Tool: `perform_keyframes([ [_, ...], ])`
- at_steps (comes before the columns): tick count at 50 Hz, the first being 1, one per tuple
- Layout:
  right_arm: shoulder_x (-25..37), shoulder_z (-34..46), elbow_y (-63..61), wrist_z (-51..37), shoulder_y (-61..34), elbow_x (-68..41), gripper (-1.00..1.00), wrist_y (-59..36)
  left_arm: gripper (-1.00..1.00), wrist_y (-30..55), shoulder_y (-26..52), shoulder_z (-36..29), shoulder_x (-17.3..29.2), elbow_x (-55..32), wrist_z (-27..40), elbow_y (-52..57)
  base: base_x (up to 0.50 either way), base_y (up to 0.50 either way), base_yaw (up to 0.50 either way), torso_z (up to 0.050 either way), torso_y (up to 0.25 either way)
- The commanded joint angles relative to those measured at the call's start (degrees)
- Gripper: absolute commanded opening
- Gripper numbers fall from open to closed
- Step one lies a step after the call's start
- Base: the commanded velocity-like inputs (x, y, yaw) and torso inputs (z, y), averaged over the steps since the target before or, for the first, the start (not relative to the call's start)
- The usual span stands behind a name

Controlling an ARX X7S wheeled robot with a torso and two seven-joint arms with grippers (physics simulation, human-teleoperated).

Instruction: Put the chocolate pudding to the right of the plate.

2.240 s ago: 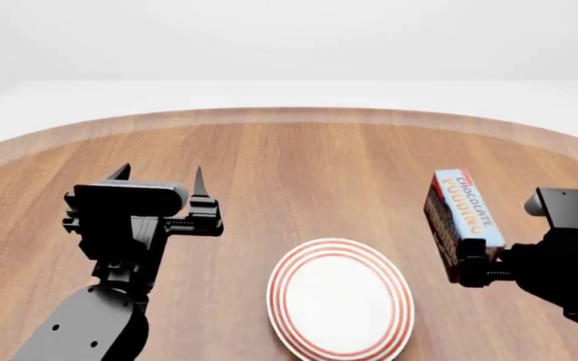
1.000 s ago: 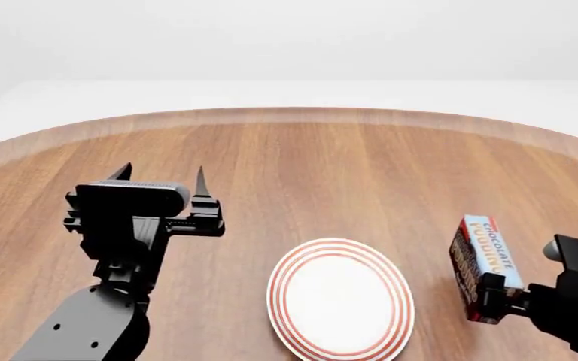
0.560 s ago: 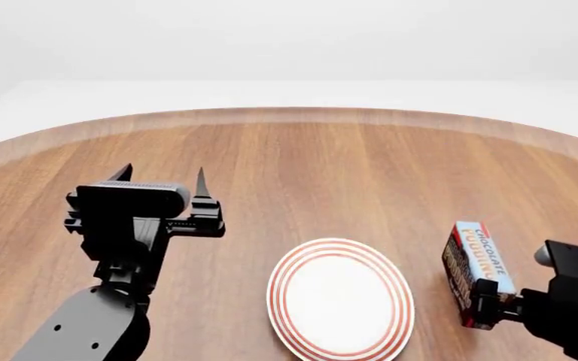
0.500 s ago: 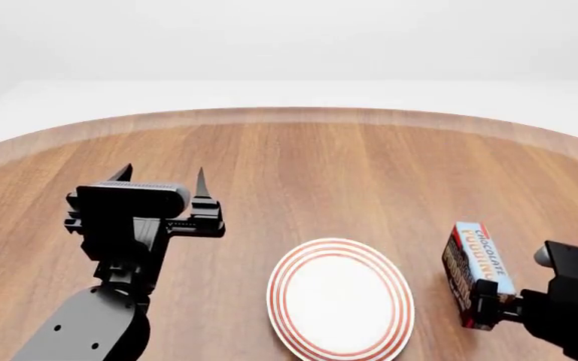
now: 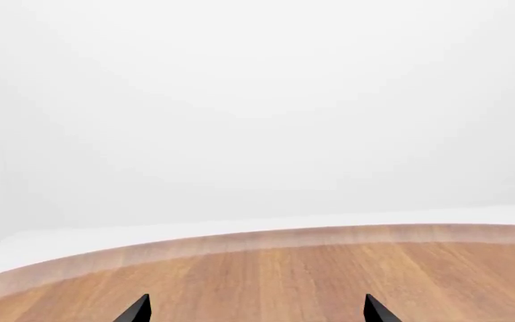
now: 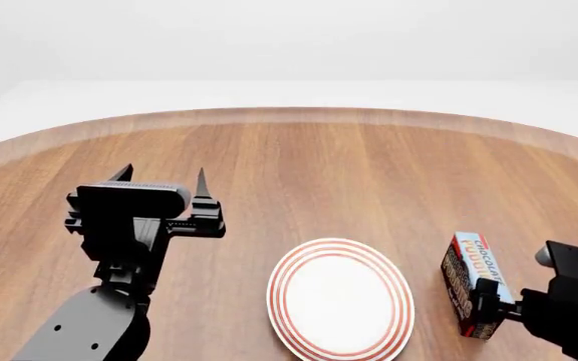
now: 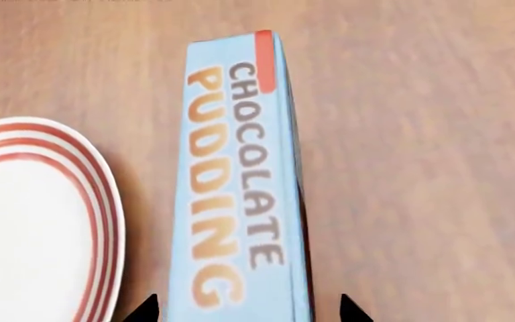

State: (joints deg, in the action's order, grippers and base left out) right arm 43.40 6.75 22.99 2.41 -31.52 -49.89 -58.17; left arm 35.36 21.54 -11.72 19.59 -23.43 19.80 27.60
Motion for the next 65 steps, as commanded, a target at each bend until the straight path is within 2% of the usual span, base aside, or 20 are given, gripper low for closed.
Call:
perform_keyframes([
  [1, 0.2, -0.2, -0.7, -0.2, -0.3, -0.3, 1.0, -0.3, 1.0, 0.1, 0.3, -0.2, 0.1, -0.2, 0.1, -0.1, 0.0, 0.0, 0.0, 0.0, 0.0],
  [6, 1.1, -1.2, -3.5, -1.6, -0.5, -1.1, 1.0, -1.2, 1.0, 0.1, 0.4, -0.4, 0.1, -0.2, 0.2, -0.1, 0.0, 0.0, 0.0, 0.0, 0.0],
  [11, 3.5, -6.6, -12.1, -5.4, -0.3, -6.4, 1.0, -4.8, 1.0, 0.2, 0.7, -0.5, 0.1, -0.2, 0.3, -0.1, 0.0, 0.0, 0.0, 0.0, 0.0],
  [18, 5.2, -10.0, -19.0, -8.8, -0.7, -10.6, 1.0, -8.4, 1.0, -0.2, 0.5, -0.3, 0.3, -0.4, 0.3, -0.3, 0.0, 0.0, 0.0, 0.0, 0.0],
  [27, 4.7, -8.4, -20.2, -8.2, -0.7, -10.2, 1.0, -8.0, 1.0, -0.5, 0.2, -0.7, 0.3, -0.3, 0.4, -0.4, 0.0, 0.0, 0.0, 0.0, 0.0],
  [34, 5.0, -10.1, -25.1, -9.1, 0.1, -12.1, 1.0, -8.0, 1.0, -0.1, 0.4, -0.6, 0.5, -0.6, 0.6, -0.1, 0.0, 0.0, 0.0, 0.0, 0.0],
  [40, 4.2, -17.2, -35.9, -14.3, 1.8, -15.8, 1.0, -5.4, 1.0, 0.7, 1.0, -0.5, 0.7, -0.8, 1.0, 0.6, 0.0, 0.0, 0.0, 0.0, 0.0],
  [45, 3.4, -20.1, -43.9, -17.4, 3.8, -17.2, 1.0, -4.0, 1.0, 1.3, 1.8, -0.5, 0.7, -1.1, 1.2, 1.1, 0.0, 0.0, 0.0, 0.0, 0.0],
  [50, 3.2, -17.7, -53.2, -20.7, 6.9, -9.7, 1.0, 0.2, 1.0, 1.7, 2.3, -0.4, 0.6, -1.5, 1.4, 1.4, 0.0, 0.0, 0.0, 0.0, 0.0],
  [65, 0.7, -12.0, -63.0, -23.7, 7.9, -4.2, 1.0, 3.1, 1.0, 2.6, 3.2, -0.3, 0.7, -2.2, 2.0, 2.4, 0.0, 0.0, 0.0, 0.0, 0.0],
])
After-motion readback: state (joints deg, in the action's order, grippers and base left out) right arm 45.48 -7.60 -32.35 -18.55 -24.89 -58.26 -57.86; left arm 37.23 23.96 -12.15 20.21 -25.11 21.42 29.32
